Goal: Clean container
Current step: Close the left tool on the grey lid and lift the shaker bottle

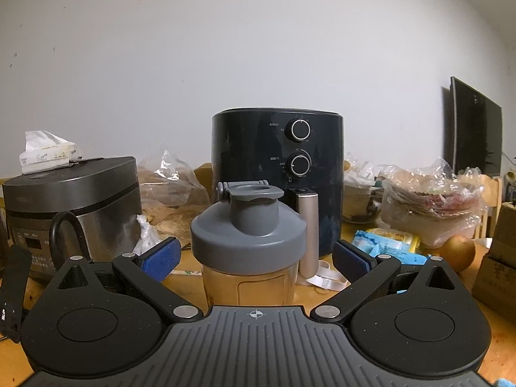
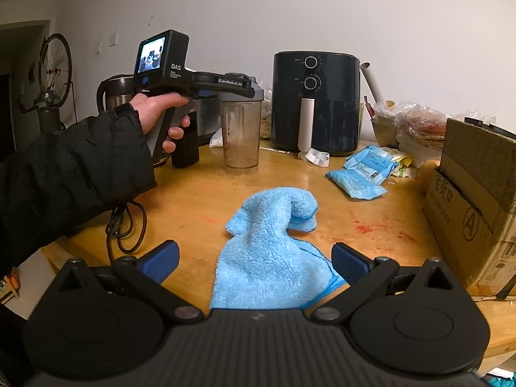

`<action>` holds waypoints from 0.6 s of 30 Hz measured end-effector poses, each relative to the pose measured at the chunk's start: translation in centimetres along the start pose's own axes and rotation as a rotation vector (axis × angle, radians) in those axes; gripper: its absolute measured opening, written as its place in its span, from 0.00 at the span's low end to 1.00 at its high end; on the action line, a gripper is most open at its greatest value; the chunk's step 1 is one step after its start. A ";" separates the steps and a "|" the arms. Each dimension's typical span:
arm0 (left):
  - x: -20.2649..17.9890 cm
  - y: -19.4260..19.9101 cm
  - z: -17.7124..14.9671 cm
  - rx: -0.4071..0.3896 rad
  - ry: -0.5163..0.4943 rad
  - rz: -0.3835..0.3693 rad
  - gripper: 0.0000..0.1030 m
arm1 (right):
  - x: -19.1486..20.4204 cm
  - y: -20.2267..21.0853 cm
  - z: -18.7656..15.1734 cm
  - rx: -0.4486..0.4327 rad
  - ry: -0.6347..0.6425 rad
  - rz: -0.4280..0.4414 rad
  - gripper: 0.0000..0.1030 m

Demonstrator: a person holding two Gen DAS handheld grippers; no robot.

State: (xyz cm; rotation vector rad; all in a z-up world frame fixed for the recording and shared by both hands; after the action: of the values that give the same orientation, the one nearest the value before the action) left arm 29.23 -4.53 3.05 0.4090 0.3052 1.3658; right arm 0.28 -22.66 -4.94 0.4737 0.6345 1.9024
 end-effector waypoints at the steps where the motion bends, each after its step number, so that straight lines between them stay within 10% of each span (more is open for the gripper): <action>1: 0.0 -0.1 0.0 0.003 0.000 -0.003 1.00 | 0.0 0.1 0.0 0.000 0.000 -0.002 1.00; 18: 0.3 -2.5 0.7 -0.040 -0.028 -0.011 1.00 | 1.2 0.2 -0.2 0.021 0.012 0.017 1.00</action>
State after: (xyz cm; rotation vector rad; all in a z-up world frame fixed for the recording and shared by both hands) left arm 31.80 -4.65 2.56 0.3920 0.2561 1.3518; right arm -0.42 -21.66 -4.89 0.4822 0.6607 1.9180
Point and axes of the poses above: each gripper's, at about its wrist camera, not at the fingertips, and y roughly against the way its jaws point, x to its left, z to its top, the point moved 9 cm from there along -y, roughly the way its jaws point, and after that the axes turned 13 degrees about x, right-handed, at the moved point
